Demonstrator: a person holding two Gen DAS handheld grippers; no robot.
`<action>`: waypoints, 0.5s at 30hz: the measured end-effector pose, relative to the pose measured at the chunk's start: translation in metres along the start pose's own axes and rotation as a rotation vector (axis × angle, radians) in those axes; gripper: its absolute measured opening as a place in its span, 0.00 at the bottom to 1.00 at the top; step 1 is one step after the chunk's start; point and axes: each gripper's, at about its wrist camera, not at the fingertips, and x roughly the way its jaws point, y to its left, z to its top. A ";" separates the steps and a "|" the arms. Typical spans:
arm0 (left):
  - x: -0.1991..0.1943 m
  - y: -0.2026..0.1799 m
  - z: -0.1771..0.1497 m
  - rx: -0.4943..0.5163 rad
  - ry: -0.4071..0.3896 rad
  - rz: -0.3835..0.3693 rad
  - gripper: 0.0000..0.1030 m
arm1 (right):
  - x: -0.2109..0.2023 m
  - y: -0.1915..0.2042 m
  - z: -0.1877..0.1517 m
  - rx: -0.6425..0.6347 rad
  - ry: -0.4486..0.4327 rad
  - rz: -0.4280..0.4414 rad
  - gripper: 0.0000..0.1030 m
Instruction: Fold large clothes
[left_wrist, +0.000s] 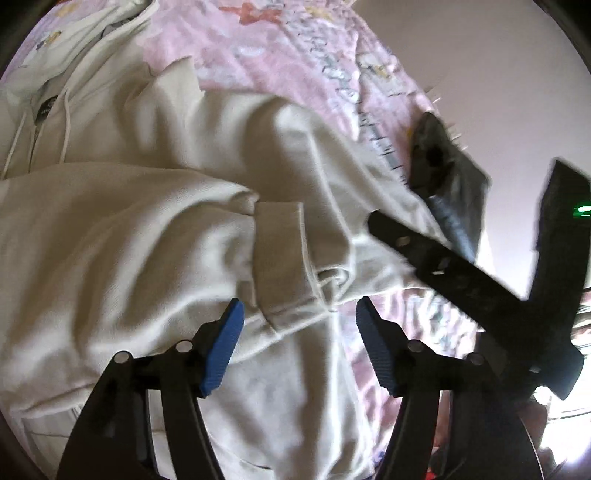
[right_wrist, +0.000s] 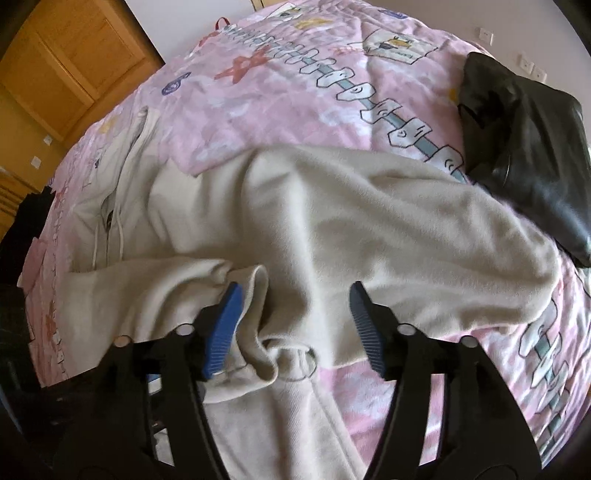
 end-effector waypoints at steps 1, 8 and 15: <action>-0.009 0.005 -0.001 -0.017 -0.005 -0.020 0.59 | 0.000 0.002 -0.001 0.009 0.010 0.014 0.62; -0.106 0.107 0.015 -0.095 -0.173 0.212 0.68 | 0.021 0.032 -0.006 -0.027 0.083 0.107 0.68; -0.157 0.274 0.046 -0.310 -0.194 0.575 0.68 | 0.095 0.054 -0.003 -0.099 0.198 -0.042 0.68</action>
